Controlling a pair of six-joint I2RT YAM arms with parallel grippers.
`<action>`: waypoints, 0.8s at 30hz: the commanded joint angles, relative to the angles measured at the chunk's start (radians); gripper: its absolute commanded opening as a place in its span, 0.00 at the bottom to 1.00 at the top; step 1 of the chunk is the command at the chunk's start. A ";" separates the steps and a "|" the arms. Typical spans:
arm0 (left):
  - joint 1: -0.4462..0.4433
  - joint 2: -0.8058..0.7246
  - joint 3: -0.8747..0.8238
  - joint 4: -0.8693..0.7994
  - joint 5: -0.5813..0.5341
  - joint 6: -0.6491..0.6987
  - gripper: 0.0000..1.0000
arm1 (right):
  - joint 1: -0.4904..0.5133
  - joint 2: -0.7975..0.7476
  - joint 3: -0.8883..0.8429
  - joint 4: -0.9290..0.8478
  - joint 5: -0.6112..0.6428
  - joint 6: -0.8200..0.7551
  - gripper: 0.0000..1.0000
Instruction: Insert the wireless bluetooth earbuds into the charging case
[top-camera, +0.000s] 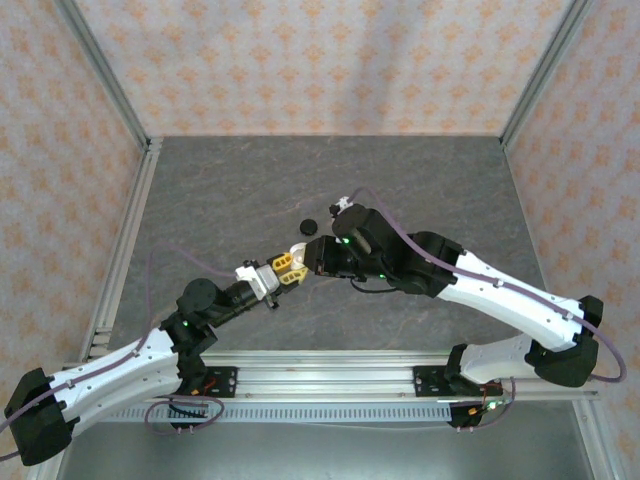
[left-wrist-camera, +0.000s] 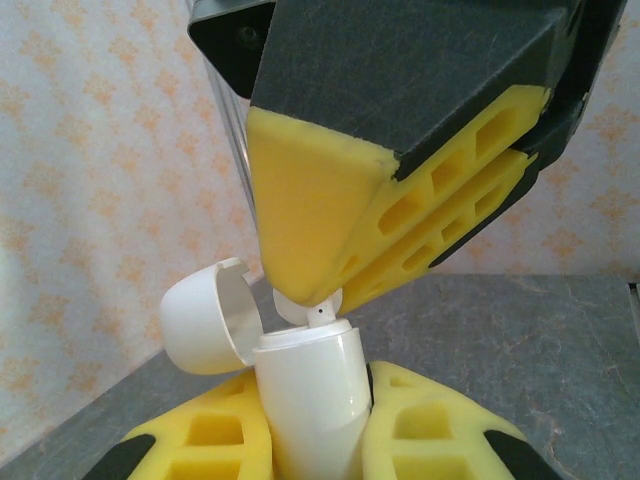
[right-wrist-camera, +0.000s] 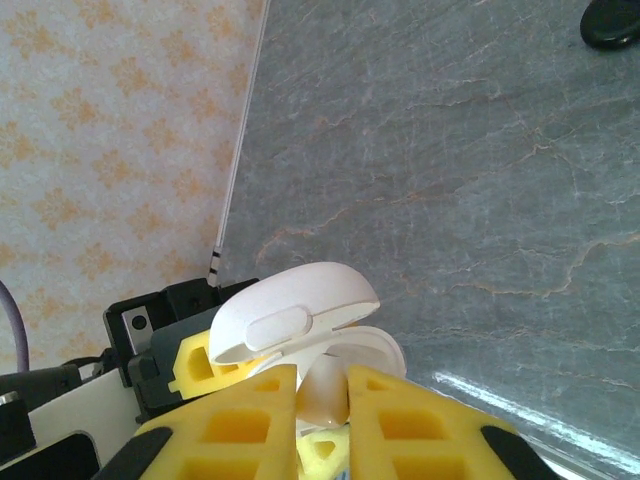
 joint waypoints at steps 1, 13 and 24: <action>-0.006 -0.002 0.035 0.007 0.027 0.013 0.00 | 0.007 0.005 0.042 -0.039 0.004 -0.058 0.16; -0.005 -0.001 0.063 -0.012 0.165 -0.055 0.00 | 0.007 -0.005 0.113 -0.124 -0.044 -0.366 0.15; -0.006 0.002 0.082 -0.016 0.236 -0.104 0.00 | 0.007 0.011 0.163 -0.209 -0.173 -0.632 0.15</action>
